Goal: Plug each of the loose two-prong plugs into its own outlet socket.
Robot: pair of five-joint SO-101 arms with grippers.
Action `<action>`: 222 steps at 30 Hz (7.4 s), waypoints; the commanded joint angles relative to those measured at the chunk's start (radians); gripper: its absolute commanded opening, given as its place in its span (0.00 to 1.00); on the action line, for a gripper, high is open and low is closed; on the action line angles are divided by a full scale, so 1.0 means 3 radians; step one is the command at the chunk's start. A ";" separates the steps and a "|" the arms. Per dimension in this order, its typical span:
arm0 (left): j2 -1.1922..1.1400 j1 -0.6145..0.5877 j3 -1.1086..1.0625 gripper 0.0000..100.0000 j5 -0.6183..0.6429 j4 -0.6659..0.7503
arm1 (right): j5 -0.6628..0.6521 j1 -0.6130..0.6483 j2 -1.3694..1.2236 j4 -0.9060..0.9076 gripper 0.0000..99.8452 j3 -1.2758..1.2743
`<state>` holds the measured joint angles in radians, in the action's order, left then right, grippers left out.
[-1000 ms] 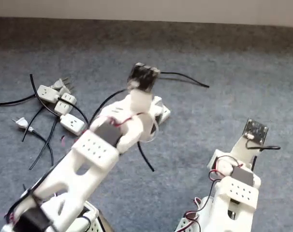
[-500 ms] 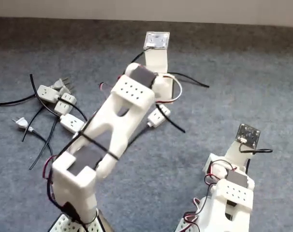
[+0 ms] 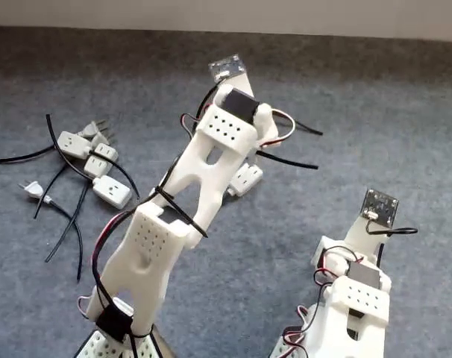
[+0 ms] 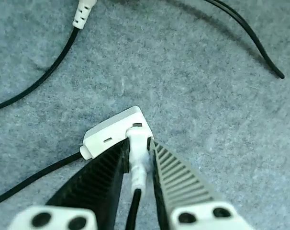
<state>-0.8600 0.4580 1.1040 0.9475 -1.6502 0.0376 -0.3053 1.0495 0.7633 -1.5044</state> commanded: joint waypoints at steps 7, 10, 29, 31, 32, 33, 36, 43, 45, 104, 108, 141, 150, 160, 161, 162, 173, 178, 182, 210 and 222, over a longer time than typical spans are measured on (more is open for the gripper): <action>-0.0202 0.0110 0.0437 0.01 0.0465 -0.0205 | 0.0015 0.0038 0.0038 -0.0054 0.01 0.0018; -0.0212 0.0146 0.0422 0.01 0.0614 -0.0251 | 0.0015 0.0038 0.0038 -0.0054 0.01 0.0018; -0.0519 0.0105 0.0448 0.01 0.0931 -0.0174 | 0.0015 0.0038 0.0038 -0.0054 0.01 0.0018; -0.0514 0.0095 0.0448 0.01 0.0931 -0.0174 | 0.0015 0.0038 0.0038 -0.0054 0.01 0.0018; -0.0514 0.0095 0.0468 0.01 0.0931 -0.0174 | 0.0015 0.0038 0.0038 -0.0054 0.01 0.0018; -0.0514 0.0095 0.0529 0.01 0.0931 -0.0189 | 0.0015 0.0038 0.0038 -0.0054 0.01 0.0018; -0.0524 0.0095 0.0744 0.01 0.0931 -0.0205 | 0.0015 0.0038 0.0038 -0.0151 0.01 0.0013; -0.0545 0.0018 0.0800 0.01 0.0931 -0.0225 | 0.0015 0.0038 0.0038 -0.0161 0.01 0.0008; -0.0545 -0.0023 0.0800 0.01 0.0931 -0.0271 | 0.0015 0.0038 0.0038 -0.0161 0.01 0.0008; -0.0974 -0.0033 0.0499 0.01 0.1074 -0.0251 | 0.0015 0.0038 0.0038 -0.0166 0.01 0.0008; -0.1097 -0.0130 0.0473 0.01 0.1074 -0.0353 | 0.0015 0.0038 0.0038 -0.0166 0.01 0.0008; 0.0054 -0.0724 -0.1010 0.16 -0.0931 -0.0378 | 0.0015 0.0038 0.0028 -0.0238 0.01 0.0003; 0.0463 -0.0647 -0.0995 0.23 -0.2123 -0.0373 | 0.0015 0.0038 0.0028 -0.0238 0.01 0.0003; 0.1465 -0.0632 -0.0995 0.23 -0.2731 -0.0363 | 0.0015 0.0038 0.0028 -0.0238 0.01 0.0003; 0.1542 -0.0632 -0.0995 0.23 -0.2931 -0.0358 | 0.0015 0.0038 0.0028 -0.0238 0.01 0.0003; 0.1614 -0.0637 -0.0995 0.23 -0.3115 -0.0322 | 0.0015 0.0038 0.0028 -0.0238 0.01 0.0003; 0.1726 -0.0806 -0.1020 0.23 -0.4920 -0.0358 | 0.0015 0.0038 0.0023 -0.0238 0.01 0.0003; 0.1711 -0.0964 -0.1092 0.23 -0.5718 -0.0363 | 0.0015 0.0038 0.0023 -0.0238 0.01 0.0003; 0.1741 -0.1066 -0.1389 0.23 -0.6265 -0.0363 | 0.0010 0.0038 0.0023 -0.0238 0.01 0.0003; 0.1711 -0.0611 -0.3030 0.22 -0.5917 0.0394 | 0.0010 0.0038 0.0023 -0.0238 0.01 0.0003; 0.1706 -0.0657 -0.3465 0.22 -0.5917 0.0890 | 0.0010 0.0146 0.0028 -0.0238 0.01 -0.0028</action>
<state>-0.3997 0.2585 0.0775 -0.8355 -1.4246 0.0376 -0.2823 1.0495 0.7096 -1.5075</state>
